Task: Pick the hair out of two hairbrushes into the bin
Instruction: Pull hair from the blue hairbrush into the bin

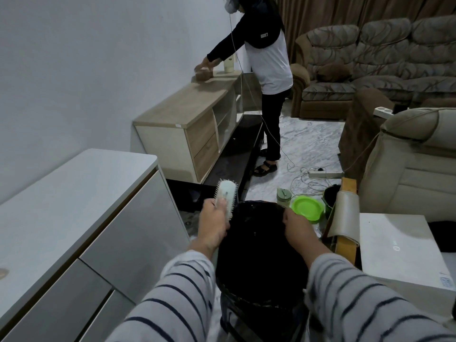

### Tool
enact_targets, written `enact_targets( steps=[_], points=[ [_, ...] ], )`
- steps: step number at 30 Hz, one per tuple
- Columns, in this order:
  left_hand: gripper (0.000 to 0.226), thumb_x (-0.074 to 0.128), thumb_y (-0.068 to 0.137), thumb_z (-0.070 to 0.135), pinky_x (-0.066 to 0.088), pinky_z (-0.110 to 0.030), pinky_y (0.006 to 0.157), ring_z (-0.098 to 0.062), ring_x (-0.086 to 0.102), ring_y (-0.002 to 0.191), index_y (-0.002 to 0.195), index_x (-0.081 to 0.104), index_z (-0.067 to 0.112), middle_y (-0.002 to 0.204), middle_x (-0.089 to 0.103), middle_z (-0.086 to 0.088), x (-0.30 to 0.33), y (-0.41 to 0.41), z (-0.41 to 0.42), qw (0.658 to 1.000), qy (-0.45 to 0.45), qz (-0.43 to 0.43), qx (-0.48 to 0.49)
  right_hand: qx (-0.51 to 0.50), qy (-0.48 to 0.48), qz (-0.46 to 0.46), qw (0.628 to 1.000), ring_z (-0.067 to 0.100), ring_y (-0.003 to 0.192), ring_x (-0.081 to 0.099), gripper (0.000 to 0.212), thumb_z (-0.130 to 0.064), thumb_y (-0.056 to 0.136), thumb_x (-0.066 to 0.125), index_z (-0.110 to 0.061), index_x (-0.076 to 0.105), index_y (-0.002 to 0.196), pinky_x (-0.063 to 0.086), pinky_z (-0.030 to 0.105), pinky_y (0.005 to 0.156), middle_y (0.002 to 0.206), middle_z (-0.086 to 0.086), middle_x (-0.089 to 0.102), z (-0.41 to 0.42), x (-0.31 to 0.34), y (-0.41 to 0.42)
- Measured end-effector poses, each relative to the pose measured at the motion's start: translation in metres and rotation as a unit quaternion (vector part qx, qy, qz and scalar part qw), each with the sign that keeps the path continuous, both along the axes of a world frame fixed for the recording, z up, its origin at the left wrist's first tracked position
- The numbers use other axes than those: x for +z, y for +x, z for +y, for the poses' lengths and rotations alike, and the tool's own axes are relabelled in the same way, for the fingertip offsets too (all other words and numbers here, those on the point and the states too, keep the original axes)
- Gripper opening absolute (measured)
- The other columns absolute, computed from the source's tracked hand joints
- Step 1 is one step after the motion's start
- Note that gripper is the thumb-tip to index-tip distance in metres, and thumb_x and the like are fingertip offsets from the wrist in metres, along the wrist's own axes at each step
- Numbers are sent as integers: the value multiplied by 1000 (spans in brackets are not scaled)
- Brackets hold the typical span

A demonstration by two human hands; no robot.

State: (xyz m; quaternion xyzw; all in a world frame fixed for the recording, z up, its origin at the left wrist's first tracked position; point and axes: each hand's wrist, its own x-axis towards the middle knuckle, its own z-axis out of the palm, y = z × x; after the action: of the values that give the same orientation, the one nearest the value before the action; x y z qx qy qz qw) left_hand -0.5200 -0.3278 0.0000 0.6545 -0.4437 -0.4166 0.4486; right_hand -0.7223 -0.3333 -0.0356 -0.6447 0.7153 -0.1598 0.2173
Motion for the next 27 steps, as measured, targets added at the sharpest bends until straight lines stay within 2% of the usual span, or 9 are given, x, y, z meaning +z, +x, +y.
enact_targets(
  steps=[4, 8, 12, 14, 16, 19, 21, 24, 27],
  points=[
    [22, 38, 101, 32, 29, -19, 36, -16, 42, 45, 82, 37, 20, 81, 53, -11, -2, 14, -5, 999, 26, 15, 25, -17, -13, -69, 997, 38, 91, 60, 6, -11, 93, 45, -9, 50, 93, 41, 36, 71, 97, 25, 65, -3, 1, -2],
    [23, 37, 101, 34, 29, -19, 36, -17, 43, 45, 87, 39, 15, 80, 51, -11, -12, 4, -6, 1000, 26, -2, 10, -27, -10, -171, 985, 26, 89, 63, 11, -13, 93, 47, -18, 55, 89, 41, 29, 75, 85, 8, 74, -11, 17, 18],
    [26, 35, 101, 34, 29, -17, 33, -18, 44, 44, 93, 38, 10, 79, 50, -13, -14, 12, -7, 999, 43, -2, 10, -31, 19, -226, 973, 9, 67, 55, 34, 0, 90, 43, -13, 57, 118, 40, 14, 56, 101, 12, 73, -17, 30, 13],
    [25, 36, 100, 35, 30, -17, 34, -17, 46, 44, 93, 39, 11, 88, 56, -17, -16, 10, -3, 998, 60, -7, 3, -38, -6, -245, 969, 18, 82, 64, 41, 7, 82, 56, -10, 56, 119, 46, 9, 65, 102, 14, 70, -19, 34, 9],
    [23, 38, 100, 37, 31, -17, 34, -17, 45, 45, 92, 38, 15, 94, 56, -16, -14, 6, -1, 997, 75, 18, -3, -51, -27, -252, 966, 22, 85, 64, 43, 5, 74, 70, -10, 59, 112, 50, 25, 82, 96, 11, 65, -19, 42, 6],
    [25, 48, 92, 36, 31, -20, 38, -17, 44, 43, 91, 36, 14, 89, 49, -14, -8, 1, 1, 992, 89, 85, -36, -43, -37, -224, 973, 17, 68, 65, 5, -12, 82, 67, -14, 68, 86, 53, 37, 81, 88, 10, 73, -20, 57, 5],
    [23, 53, 83, 25, 31, -21, 40, -18, 45, 43, 91, 36, 12, 86, 47, -15, -4, -4, 2, 991, 91, 86, -53, -9, -20, -135, 991, 16, 88, 65, 14, -21, 87, 59, -21, 73, 88, 49, 35, 91, 99, 5, 75, -22, 63, 3],
    [16, 47, 82, 4, 31, -22, 42, -17, 46, 46, 87, 36, 14, 79, 46, -9, -3, -13, 5, 991, 98, 63, -64, 44, 16, -125, 991, 24, 122, 55, 48, 2, 82, 50, -24, 64, 120, 45, 34, 98, 129, 8, 61, -23, 67, 4],
    [19, 46, 84, 2, 33, -22, 40, -17, 47, 48, 88, 35, 17, 80, 46, -8, -2, -18, 6, 990, 104, 68, -73, 28, 6, -174, 984, 26, 99, 68, 39, 4, 78, 60, -17, 68, 110, 53, 37, 91, 109, 13, 70, -22, 69, 4]
  ],
)
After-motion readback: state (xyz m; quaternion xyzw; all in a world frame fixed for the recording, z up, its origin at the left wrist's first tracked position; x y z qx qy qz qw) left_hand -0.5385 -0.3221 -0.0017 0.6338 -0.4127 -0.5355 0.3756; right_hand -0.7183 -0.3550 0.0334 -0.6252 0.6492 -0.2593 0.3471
